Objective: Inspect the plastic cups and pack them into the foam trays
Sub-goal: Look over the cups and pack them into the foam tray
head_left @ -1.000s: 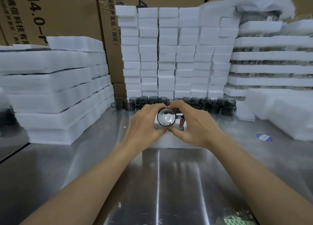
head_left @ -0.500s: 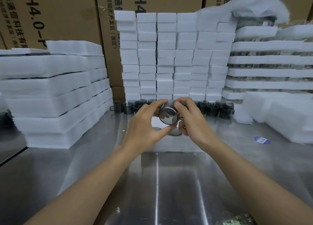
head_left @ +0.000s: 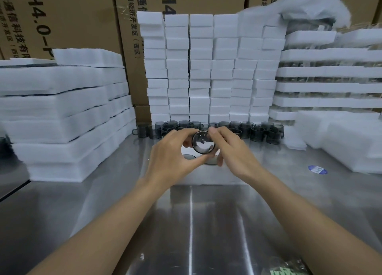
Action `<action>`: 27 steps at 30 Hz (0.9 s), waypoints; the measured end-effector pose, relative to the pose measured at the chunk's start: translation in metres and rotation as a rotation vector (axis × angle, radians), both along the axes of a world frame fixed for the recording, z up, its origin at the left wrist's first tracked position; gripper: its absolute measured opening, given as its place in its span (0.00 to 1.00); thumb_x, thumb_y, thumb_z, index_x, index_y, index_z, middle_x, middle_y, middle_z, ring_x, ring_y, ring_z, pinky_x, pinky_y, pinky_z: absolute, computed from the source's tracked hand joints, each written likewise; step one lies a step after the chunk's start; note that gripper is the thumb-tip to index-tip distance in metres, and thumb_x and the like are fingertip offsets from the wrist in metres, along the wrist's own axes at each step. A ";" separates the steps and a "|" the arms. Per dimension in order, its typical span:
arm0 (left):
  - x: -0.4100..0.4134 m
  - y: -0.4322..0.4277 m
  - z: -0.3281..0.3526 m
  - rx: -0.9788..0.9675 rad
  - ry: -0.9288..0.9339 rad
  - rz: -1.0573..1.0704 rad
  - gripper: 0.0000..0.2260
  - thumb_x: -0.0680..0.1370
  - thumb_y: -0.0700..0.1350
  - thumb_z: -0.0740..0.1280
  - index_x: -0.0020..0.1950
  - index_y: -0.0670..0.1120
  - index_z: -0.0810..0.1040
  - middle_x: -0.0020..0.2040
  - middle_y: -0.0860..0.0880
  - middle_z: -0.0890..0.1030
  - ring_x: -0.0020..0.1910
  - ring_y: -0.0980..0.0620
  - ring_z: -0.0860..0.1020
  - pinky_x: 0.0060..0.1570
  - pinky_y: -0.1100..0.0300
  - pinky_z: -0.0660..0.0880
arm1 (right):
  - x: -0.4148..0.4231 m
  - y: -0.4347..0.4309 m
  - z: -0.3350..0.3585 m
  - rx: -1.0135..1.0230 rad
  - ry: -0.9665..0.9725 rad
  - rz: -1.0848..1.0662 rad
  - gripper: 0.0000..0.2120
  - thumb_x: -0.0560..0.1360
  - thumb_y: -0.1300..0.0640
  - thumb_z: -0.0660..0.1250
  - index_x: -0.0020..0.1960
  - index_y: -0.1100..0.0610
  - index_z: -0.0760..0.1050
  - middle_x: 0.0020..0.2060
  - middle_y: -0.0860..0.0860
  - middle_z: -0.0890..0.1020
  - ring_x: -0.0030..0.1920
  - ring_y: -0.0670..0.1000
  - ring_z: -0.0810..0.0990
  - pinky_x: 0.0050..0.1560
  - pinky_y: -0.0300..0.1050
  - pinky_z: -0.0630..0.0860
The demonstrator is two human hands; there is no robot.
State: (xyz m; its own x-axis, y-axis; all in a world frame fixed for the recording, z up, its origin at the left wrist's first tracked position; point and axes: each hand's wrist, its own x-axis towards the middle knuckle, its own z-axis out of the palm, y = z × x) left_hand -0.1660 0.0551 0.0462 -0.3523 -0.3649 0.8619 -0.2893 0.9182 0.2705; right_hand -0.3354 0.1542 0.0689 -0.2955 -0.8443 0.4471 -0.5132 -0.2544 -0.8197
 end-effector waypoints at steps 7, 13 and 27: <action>0.003 0.000 0.002 0.111 -0.079 0.021 0.33 0.71 0.61 0.75 0.74 0.66 0.68 0.56 0.64 0.78 0.56 0.60 0.78 0.52 0.53 0.81 | -0.006 0.000 0.000 -0.102 0.189 -0.058 0.23 0.71 0.47 0.81 0.62 0.46 0.76 0.53 0.39 0.81 0.50 0.44 0.81 0.53 0.41 0.78; 0.004 -0.007 0.001 0.023 -0.168 0.054 0.30 0.76 0.56 0.78 0.76 0.60 0.72 0.61 0.62 0.77 0.59 0.61 0.76 0.53 0.53 0.82 | -0.019 0.010 0.009 -0.117 0.669 -0.222 0.27 0.72 0.48 0.77 0.69 0.45 0.73 0.58 0.39 0.72 0.61 0.42 0.73 0.58 0.52 0.79; 0.011 -0.021 0.000 0.086 -0.082 0.041 0.27 0.71 0.70 0.74 0.67 0.68 0.71 0.57 0.71 0.77 0.57 0.66 0.76 0.48 0.59 0.78 | -0.028 0.008 0.005 -0.054 0.693 -0.152 0.36 0.73 0.43 0.78 0.77 0.39 0.67 0.68 0.39 0.70 0.71 0.43 0.65 0.69 0.47 0.72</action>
